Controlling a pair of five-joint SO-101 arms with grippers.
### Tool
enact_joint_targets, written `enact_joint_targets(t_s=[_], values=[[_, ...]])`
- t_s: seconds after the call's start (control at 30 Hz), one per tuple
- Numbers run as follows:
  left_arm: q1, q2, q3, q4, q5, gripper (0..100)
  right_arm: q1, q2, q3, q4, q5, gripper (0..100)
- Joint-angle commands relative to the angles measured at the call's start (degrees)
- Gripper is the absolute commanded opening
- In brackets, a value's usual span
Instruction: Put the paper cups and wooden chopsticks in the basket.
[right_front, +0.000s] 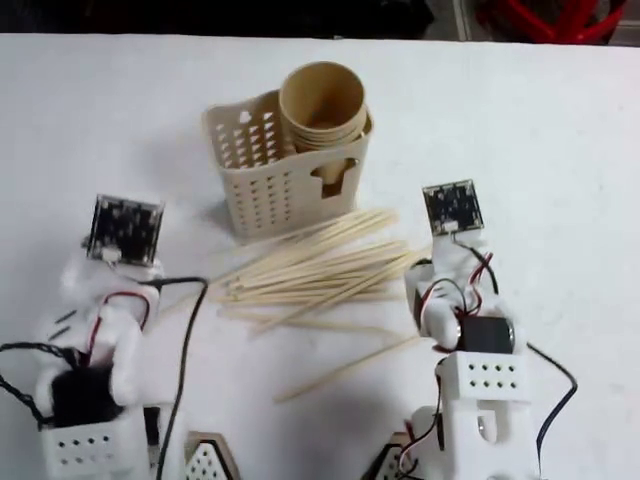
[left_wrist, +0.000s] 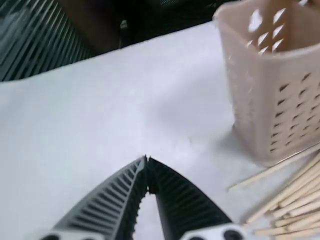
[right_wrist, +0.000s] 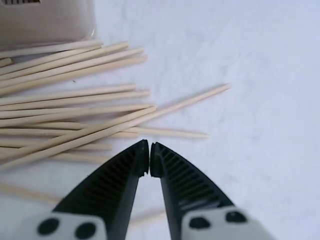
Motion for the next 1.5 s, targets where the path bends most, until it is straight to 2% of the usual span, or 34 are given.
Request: enact_joint_targets(t_s=[0.0,0.1,0.2,0.37,0.43,0.63,0.97,1.17,1.47], values=[[-4.79,-8.4,11.96,-5.1,-0.26,2,0.4,-0.57,-6.68,3.56,-0.53,2.5],[-5.76,-13.14,18.73,-5.27,-0.26,2,0.4,-0.48,-8.62,4.44,-1.05,2.7],[-5.41,-17.89,25.76,-5.54,-0.26,2,0.22,-0.48,-8.88,4.44,-5.1,8.0],[-5.23,-23.6,27.6,-3.87,-0.26,2,-2.86,4.44,-10.46,4.44,-6.51,8.7],[-4.7,-23.34,27.87,-3.87,-0.44,2,-2.86,9.36,-13.19,4.44,-7.56,8.7],[-4.7,-23.25,27.96,-3.6,-0.62,2,0.57,29.14,-25.23,4.26,-21.19,8.7],[-4.7,-23.25,27.96,-3.6,-0.62,2,5.85,60.7,-44.84,4.97,-23.91,8.7],[-4.7,-23.25,27.96,-3.6,-0.7,2,5.49,73.36,-55.3,8.57,-35.6,8.7],[-4.7,-23.25,28.66,-3.96,-0.7,2,6.29,87.96,-69.45,15.43,-42.02,8.5]])
